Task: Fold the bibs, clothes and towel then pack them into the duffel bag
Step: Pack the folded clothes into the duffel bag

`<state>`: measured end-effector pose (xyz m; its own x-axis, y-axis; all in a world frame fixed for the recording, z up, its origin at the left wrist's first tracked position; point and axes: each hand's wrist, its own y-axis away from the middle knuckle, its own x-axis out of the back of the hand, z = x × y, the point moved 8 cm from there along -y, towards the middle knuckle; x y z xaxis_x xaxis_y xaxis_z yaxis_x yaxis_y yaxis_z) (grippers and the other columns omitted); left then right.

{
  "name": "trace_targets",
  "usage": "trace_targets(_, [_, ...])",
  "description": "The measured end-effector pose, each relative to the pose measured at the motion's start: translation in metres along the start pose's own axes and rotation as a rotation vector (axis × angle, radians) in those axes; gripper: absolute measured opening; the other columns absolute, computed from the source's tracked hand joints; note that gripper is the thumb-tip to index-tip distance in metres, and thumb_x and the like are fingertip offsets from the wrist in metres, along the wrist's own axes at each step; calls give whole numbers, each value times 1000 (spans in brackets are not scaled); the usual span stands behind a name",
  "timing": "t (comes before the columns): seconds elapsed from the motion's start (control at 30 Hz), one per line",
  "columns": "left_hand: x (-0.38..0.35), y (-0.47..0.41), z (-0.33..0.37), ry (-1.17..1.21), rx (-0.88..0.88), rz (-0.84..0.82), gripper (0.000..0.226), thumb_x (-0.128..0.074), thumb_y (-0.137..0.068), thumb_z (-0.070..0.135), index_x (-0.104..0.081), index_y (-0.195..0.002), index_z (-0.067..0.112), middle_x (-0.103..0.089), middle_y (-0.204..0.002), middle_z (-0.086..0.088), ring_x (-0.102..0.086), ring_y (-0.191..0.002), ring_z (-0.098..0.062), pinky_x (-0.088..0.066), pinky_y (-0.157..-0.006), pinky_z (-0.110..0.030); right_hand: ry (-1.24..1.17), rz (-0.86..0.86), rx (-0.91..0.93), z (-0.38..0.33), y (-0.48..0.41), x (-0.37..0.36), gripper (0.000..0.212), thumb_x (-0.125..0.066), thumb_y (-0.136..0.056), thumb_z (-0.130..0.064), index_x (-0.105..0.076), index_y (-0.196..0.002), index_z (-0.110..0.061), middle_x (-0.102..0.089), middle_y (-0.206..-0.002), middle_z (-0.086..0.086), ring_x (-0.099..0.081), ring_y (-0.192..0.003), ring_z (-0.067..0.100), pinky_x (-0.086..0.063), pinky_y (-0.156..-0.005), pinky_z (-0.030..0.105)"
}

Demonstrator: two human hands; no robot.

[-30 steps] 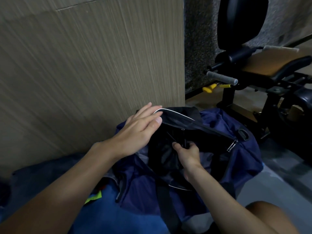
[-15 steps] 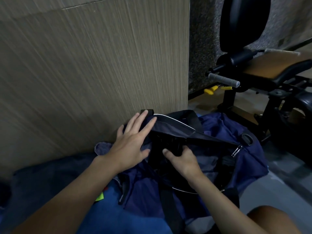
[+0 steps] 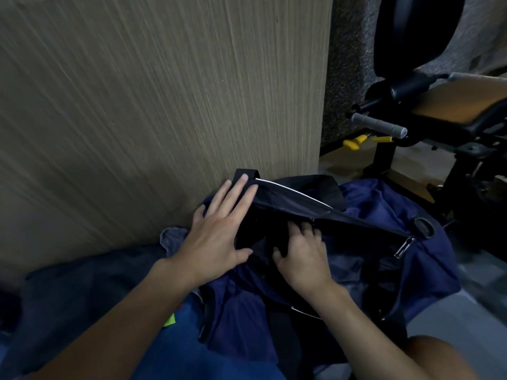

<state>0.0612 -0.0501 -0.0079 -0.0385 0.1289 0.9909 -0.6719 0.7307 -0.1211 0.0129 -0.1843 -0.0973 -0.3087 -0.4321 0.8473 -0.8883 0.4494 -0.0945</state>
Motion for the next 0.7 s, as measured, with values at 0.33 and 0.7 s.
trace_targets(0.33, [-7, 12, -4, 78, 57, -52, 135, -81, -74, 37, 38, -133, 59, 43, -151, 22, 22, -149, -12, -26, -113, -63, 114, -568, 198, -1, 9, -61, 75, -18, -97, -66, 7, -156, -28, 26, -160, -3, 27, -145, 12, 9, -121, 42])
trace_targets(0.7, [-9, 16, -6, 64, 28, -49, 133, -80, -74, 35, 35, -137, 56, 42, -151, 22, 16, -151, -10, -31, -113, -57, 128, -308, 398, -41, -5, -35, 63, -30, -98, -61, -29, -151, -27, -8, -161, 2, -2, -147, 22, -8, -119, 53])
